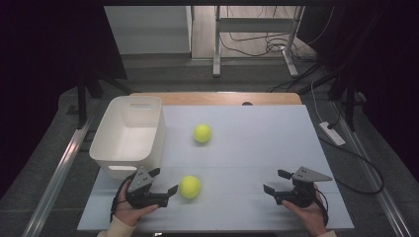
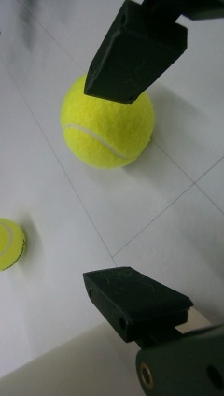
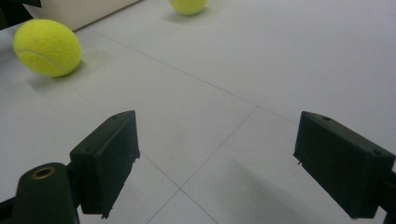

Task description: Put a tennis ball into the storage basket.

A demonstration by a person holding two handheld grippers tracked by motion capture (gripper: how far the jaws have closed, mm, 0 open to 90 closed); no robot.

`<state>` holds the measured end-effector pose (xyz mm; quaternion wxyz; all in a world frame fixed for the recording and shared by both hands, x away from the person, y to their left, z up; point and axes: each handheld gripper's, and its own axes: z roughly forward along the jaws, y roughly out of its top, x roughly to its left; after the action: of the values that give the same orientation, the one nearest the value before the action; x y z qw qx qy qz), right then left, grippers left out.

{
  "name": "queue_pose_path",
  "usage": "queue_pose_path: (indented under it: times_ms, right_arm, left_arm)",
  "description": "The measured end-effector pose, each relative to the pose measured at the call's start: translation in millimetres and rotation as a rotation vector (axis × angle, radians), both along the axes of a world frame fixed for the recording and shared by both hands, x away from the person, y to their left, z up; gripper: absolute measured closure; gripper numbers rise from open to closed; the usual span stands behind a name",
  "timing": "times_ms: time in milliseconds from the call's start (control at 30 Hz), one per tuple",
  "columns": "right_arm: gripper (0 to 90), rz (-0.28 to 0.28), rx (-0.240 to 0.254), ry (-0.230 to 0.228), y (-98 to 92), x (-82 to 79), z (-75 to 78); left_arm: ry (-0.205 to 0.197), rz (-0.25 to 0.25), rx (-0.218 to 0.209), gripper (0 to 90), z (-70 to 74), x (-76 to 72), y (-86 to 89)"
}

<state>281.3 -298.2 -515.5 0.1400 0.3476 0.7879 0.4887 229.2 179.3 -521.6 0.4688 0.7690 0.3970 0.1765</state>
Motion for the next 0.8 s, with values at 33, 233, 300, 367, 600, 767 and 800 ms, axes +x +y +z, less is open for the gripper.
queue_pose_path:
  times_ms: [33,233,300,367,600,767,800]
  right_arm:
    - [13.8,0.0,0.0,0.0,0.0,0.0,0.0]
    - [14.1,-0.004,0.009,-0.003,-0.4,0.4,1.1]
    - [14.1,-0.002,0.007,-0.003,-0.2,0.3,1.2]
    - [14.2,0.0,0.002,-0.004,0.0,0.0,1.2]
    - [14.6,-0.003,0.022,0.0,1.0,-1.1,2.6]
    - [14.6,0.007,0.012,-0.003,1.7,-2.4,2.1]
    - [14.6,0.009,0.013,-0.004,1.4,-2.3,2.3]
  left_arm:
    - [0.0,0.0,0.001,12.0,0.3,-0.5,-0.1]
    - [0.005,-0.001,0.002,12.1,4.5,-3.3,-1.3]
    - [0.019,-0.003,-0.006,12.2,6.9,-4.3,-1.9]
    - [0.025,-0.004,-0.002,12.3,9.3,-5.0,-2.1]
    - [0.051,0.008,-0.019,12.6,15.4,-5.7,-1.0]
    - [0.052,0.011,-0.013,12.7,19.4,-5.1,-1.0]
    - [0.057,0.012,-0.016,12.8,19.8,-5.2,-1.5]
